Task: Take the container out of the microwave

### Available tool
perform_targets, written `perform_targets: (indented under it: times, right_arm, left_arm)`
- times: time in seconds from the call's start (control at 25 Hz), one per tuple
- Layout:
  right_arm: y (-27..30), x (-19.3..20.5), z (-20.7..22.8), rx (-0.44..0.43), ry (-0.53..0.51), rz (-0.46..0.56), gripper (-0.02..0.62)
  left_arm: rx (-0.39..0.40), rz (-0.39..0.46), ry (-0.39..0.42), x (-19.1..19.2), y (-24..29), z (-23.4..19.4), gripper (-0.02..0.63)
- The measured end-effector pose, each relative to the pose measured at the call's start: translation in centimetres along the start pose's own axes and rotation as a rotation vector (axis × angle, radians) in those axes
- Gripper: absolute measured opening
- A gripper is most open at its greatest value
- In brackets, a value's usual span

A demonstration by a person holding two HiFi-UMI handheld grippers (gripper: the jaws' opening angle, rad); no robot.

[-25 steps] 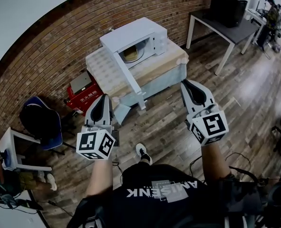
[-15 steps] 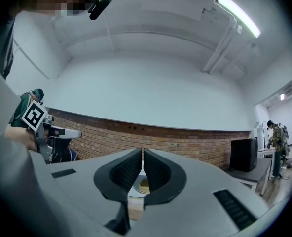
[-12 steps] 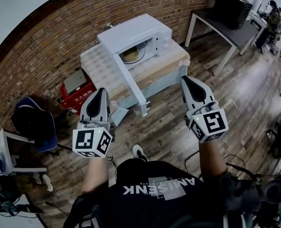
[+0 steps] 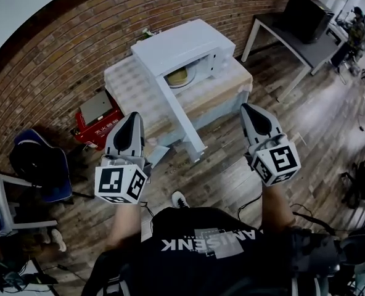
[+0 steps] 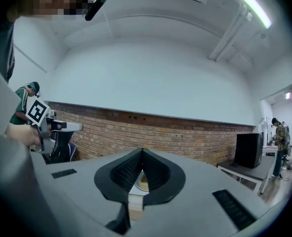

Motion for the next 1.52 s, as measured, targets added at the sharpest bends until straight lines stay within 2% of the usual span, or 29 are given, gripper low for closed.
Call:
perform_targets:
  times: [0.16, 0.32, 0.48, 0.68, 1.0, 1.16, 1.2, 1.24, 1.28, 1.52]
  right_arm:
    - [2.3, 0.0, 0.1, 0.007, 0.010, -0.005, 0.041]
    - [4.6, -0.2, -0.2, 0.032, -0.028, -0.005, 0.043]
    - [5.9, -0.3, -1.0, -0.002, -0.047, -0.008, 0.043]
    - [8.0, -0.4, 0.5, -0.035, -0.052, 0.006, 0.043]
    - [13.4, 0.4, 3.1, -0.179, -0.073, 0.016, 0.044]
    - [16.5, 0.4, 4.1, -0.263, -0.072, 0.027, 0.048]
    - [17.3, 0.4, 4.2, -0.288, -0.077, 0.028, 0.059]
    - [18.2, 0.5, 4.3, -0.311, -0.083, 0.028, 0.108]
    - [18.9, 0.6, 4.4, -0.330, -0.090, 0.027, 0.124]
    - [23.0, 1.8, 5.2, -0.424, -0.139, 0.026, 0.137]
  left_arm:
    - [0.006, -0.006, -0.024, 0.5, 0.9, -2.4, 0.011]
    - [0.014, -0.016, -0.042, 1.2, 1.6, -4.2, 0.011]
    - [0.008, -0.022, -0.053, 1.7, 1.6, -4.9, 0.011]
    - [-0.009, -0.032, -0.049, 1.8, 3.0, -4.4, 0.011]
    - [-0.127, -0.037, -0.041, 1.9, 4.8, -3.6, 0.011]
    - [-0.215, -0.054, -0.043, 1.7, 5.5, -3.7, 0.011]
    - [-0.236, -0.055, -0.049, 1.8, 5.6, -3.7, 0.011]
    - [-0.252, -0.051, -0.054, 1.9, 5.6, -3.7, 0.011]
    - [-0.267, -0.047, -0.059, 2.0, 5.8, -3.7, 0.011]
    - [-0.355, -0.045, -0.067, 2.7, 6.6, -3.8, 0.012]
Point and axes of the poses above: the fingertips, and each gripper's own axes: y forward along the fingers, z to its right, x out of its underside, the point moved 7 cm from there along -y, backward along the fingers, and after that the axes turned 10 degrees about x, right-handed, at the moved point
